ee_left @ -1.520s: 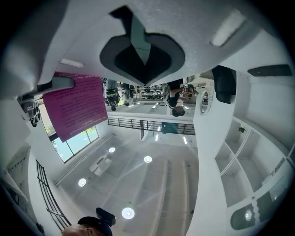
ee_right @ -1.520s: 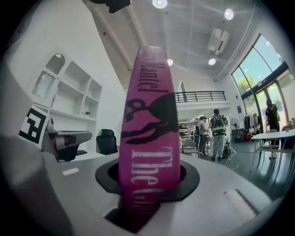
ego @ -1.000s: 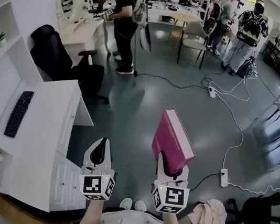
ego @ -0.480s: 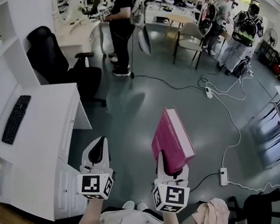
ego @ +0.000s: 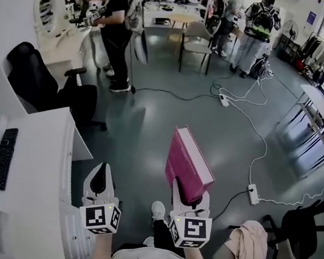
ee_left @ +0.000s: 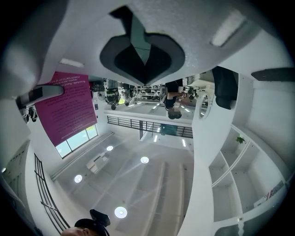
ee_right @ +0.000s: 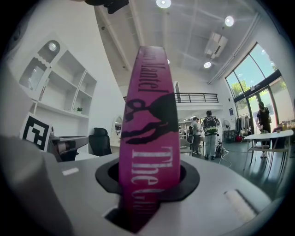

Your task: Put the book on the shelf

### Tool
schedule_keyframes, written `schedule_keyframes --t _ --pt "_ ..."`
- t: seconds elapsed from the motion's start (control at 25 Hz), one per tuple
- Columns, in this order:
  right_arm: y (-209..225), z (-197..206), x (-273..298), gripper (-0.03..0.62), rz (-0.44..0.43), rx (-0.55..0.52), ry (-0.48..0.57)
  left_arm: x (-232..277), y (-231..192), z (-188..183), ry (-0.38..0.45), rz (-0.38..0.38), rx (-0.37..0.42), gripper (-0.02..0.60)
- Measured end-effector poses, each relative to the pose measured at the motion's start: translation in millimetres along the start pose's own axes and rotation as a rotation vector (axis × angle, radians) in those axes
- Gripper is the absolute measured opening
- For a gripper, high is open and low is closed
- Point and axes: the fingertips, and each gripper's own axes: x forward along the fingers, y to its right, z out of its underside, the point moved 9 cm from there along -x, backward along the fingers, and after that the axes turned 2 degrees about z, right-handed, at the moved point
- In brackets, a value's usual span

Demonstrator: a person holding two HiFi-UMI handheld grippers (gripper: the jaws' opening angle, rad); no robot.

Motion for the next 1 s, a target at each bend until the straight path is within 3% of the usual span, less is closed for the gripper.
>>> schedule_keyframes --t 0.32,0.52,1.0 --pt "7 13 45 0.146 -0.015 -0.006 -0.012 38 -2 17 0.01 0.021 -0.003 -0.002" --pt "3 15 83 0.146 -0.064 -0.022 -0.009 64 -17 19 0.018 -0.014 0.018 -0.002" --pt "34 -7 220 0.146 -0.106 -0.069 -0.007 188 -53 26 0.022 -0.088 0.006 -0.002"
